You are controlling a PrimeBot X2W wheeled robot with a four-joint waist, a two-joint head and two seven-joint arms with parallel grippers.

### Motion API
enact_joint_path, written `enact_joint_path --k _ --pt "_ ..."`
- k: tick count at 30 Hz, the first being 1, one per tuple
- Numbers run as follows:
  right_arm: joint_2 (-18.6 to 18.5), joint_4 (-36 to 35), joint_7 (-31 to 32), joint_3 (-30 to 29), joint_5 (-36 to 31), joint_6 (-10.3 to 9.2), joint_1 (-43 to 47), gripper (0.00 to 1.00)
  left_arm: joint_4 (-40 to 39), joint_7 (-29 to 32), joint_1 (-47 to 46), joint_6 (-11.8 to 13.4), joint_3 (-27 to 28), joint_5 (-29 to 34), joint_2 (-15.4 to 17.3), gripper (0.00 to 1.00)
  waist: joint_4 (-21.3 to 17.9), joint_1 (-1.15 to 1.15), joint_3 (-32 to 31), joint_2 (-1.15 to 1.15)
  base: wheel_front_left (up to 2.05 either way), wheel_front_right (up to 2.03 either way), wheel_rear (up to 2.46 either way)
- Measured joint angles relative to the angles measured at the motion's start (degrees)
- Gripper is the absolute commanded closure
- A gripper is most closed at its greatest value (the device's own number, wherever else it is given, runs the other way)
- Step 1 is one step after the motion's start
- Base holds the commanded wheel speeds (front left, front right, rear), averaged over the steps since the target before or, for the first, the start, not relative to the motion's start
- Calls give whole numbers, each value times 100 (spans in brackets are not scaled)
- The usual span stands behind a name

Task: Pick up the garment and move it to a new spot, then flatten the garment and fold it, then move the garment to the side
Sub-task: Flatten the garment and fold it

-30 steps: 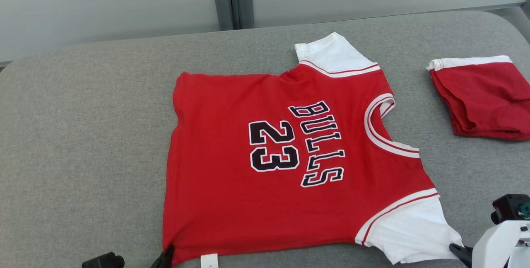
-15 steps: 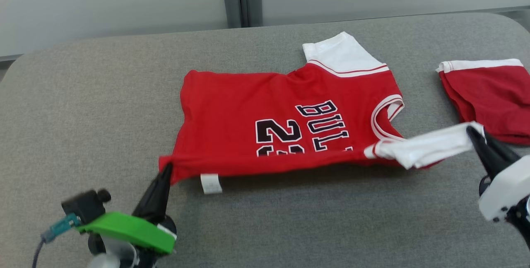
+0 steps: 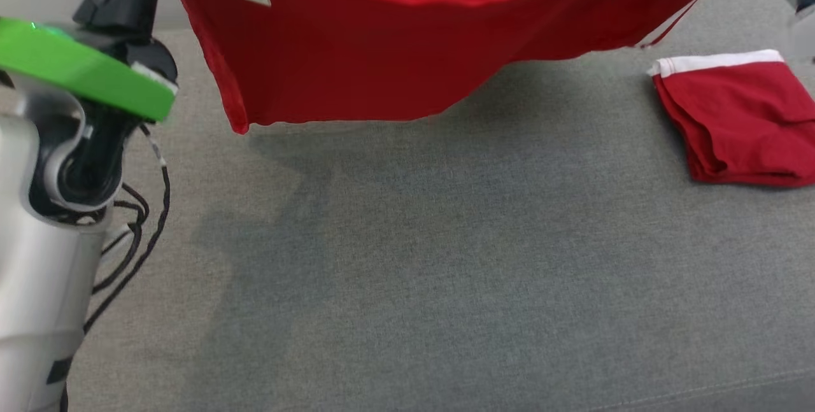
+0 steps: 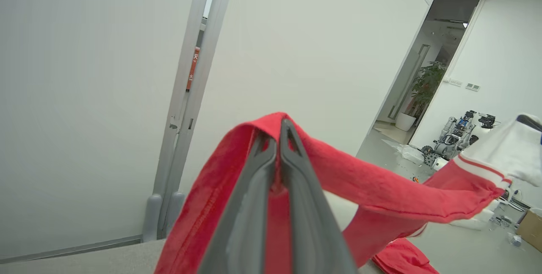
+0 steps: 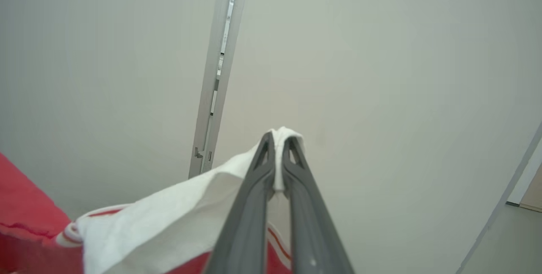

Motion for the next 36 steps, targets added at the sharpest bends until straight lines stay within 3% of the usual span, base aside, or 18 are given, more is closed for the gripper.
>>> enact_joint_path --k 5,11,16,19,22,28,32,36 --pt "71 456 -319 -60 -93 0 -1061 100 -52 358 -1018 121 -22 66 -4 100 -101 0 418 0 0 0 0" --pt "505 1440 -824 -137 -412 0 -1793 100 246 334 -1971 224 26 433 51 100 -233 1 1084 0 0 0 0" --pt "1326 2362 -2011 -641 -1024 0 -2516 100 768 -452 -2471 230 181 849 41 100 -372 2 1631 0 0 0 0" --pt "1606 2495 -2818 -990 -1483 0 -3057 100 835 -959 -2890 134 250 1016 -85 100 -439 2 1894 0 0 0 0" --pt "1772 2370 -3131 -1171 -1790 0 -3379 100 803 -1384 -3160 31 316 1051 -238 100 -476 2 2109 0 0 0 0" --pt "1672 1801 -3206 -1062 -1953 -1 -3332 100 759 -1779 -2969 -120 575 1033 -338 100 -421 1 2321 0 0 0 0" --pt "1507 2004 -3204 -483 -1784 0 -2435 100 1058 -1805 -1950 -171 455 1028 -291 100 -356 2 2275 0 0 0 0" --pt "1072 2081 -3205 -11 -1257 0 -1646 100 1102 -1829 -1024 -192 412 1023 -181 100 -330 1 2105 0 0 0 0"
